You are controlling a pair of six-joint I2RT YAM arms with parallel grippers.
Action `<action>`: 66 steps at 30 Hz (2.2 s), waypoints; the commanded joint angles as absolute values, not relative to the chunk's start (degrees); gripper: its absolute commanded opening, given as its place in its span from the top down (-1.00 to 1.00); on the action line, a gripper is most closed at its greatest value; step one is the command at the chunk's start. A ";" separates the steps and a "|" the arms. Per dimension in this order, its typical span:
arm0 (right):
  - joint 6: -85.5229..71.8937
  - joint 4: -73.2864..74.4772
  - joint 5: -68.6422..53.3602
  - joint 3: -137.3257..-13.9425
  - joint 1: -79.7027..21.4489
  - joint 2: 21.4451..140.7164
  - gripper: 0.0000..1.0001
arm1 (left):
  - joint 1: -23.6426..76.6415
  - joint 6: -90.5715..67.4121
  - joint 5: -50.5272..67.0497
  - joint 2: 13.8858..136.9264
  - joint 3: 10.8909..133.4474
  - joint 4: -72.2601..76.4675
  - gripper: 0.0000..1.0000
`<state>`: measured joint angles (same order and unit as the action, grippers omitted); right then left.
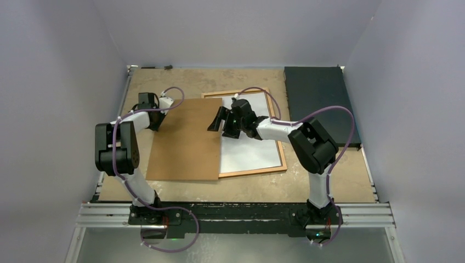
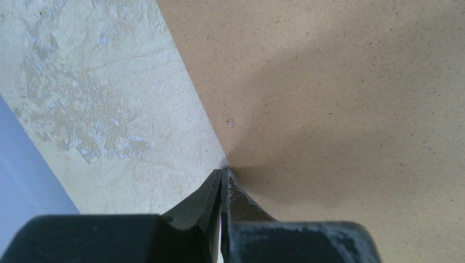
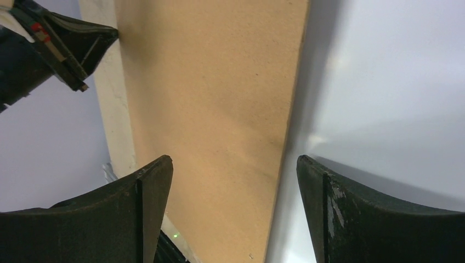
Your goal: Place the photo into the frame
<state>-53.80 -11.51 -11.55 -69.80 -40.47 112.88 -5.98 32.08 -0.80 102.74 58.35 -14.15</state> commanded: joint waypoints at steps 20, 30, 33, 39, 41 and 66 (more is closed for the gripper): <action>-57.88 -21.62 -19.06 -69.71 -40.56 115.39 -0.43 | -6.33 27.69 7.28 107.37 54.87 -27.90 1.00; -64.18 -35.52 -26.40 -67.63 -40.65 112.09 0.07 | -5.99 27.69 8.21 108.15 55.05 -28.34 1.00; -65.27 -37.44 -26.86 -68.02 -41.27 112.47 0.08 | -5.65 27.74 8.30 108.21 55.10 -28.48 1.00; -64.42 -34.70 -26.82 -71.14 -42.01 115.90 0.38 | -5.44 27.61 8.82 107.45 55.50 -29.11 1.00; -63.71 -32.16 -27.07 -71.35 -42.02 115.19 0.69 | -5.45 27.63 9.22 106.59 56.75 -30.49 1.00; -15.34 -11.02 -13.07 -95.72 -37.56 90.55 1.00 | -14.08 18.58 28.73 94.64 117.55 -61.49 -0.82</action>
